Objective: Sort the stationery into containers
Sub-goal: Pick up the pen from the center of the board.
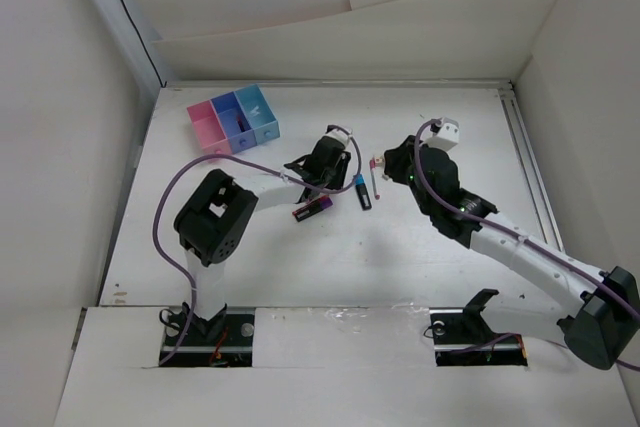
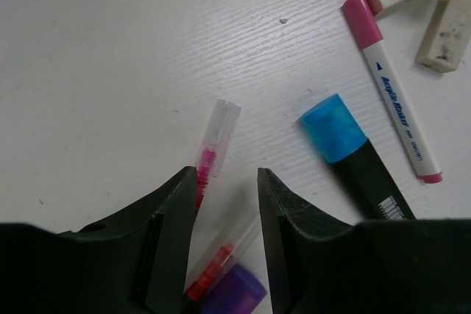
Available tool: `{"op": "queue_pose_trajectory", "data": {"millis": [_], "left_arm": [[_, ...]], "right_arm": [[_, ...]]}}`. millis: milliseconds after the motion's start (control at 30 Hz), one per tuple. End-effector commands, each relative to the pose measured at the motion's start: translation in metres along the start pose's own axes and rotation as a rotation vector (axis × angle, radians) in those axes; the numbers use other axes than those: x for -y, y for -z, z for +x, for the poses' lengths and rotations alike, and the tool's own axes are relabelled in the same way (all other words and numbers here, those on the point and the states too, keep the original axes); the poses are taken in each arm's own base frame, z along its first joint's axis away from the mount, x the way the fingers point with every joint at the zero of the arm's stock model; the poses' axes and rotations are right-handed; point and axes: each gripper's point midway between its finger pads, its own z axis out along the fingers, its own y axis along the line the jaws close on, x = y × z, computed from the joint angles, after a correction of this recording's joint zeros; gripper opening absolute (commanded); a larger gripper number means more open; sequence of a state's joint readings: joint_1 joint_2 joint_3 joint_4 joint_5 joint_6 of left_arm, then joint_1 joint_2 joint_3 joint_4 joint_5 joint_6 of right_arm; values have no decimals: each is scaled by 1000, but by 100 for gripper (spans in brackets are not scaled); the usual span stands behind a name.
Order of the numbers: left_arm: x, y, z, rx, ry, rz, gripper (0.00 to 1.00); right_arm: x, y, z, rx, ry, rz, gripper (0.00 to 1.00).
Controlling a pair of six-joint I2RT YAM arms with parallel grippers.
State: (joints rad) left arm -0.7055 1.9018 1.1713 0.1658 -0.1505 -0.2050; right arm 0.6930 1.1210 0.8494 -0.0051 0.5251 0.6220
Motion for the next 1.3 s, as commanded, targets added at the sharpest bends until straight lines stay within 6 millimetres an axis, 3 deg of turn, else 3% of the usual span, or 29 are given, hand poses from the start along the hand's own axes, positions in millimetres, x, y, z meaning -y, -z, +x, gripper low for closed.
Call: {"op": "queue_pose_trajectory", "data": {"millis": [0,133,400,500,633,733,800,833,933,1067,1100,1267], "left_arm": [[-6,-3,-4,15,-34,-33,35],[-10,-6,-8,27,-43,-64,29],[-12,-14,-1,-4,-82,-72,27],[-18,-19,8,-26,-98,-102,22],[-28,-20,4,-14,-110,-157,4],[-40,-19,-1,11,-118,-230,0],[-50,-18,-8,24,-119,-266,0],[-49,-15,-22,57,-118,-269,0],[-76,-14,-45,93,-68,-310,0],[-98,-4,-73,147,93,-270,0],[-112,4,-85,175,142,-275,0],[-145,26,-131,289,325,-254,0]], "right_arm": [[-4,-1,-5,8,-15,-13,35],[-4,-2,-1,-5,-2,-17,35],[-4,-2,-1,-5,-2,-17,35],[-5,-2,0,-10,-2,-24,35],[-6,-2,1,-15,8,-32,35],[-6,-2,1,-15,8,-32,35],[-10,-1,-1,-14,3,-44,35],[-10,-1,-1,-14,3,-44,35],[-10,-1,-1,-14,3,-44,35],[-10,-1,-1,-14,3,-44,35],[-12,-1,0,-20,3,-51,35],[-12,-1,0,-20,3,-52,35]]}}
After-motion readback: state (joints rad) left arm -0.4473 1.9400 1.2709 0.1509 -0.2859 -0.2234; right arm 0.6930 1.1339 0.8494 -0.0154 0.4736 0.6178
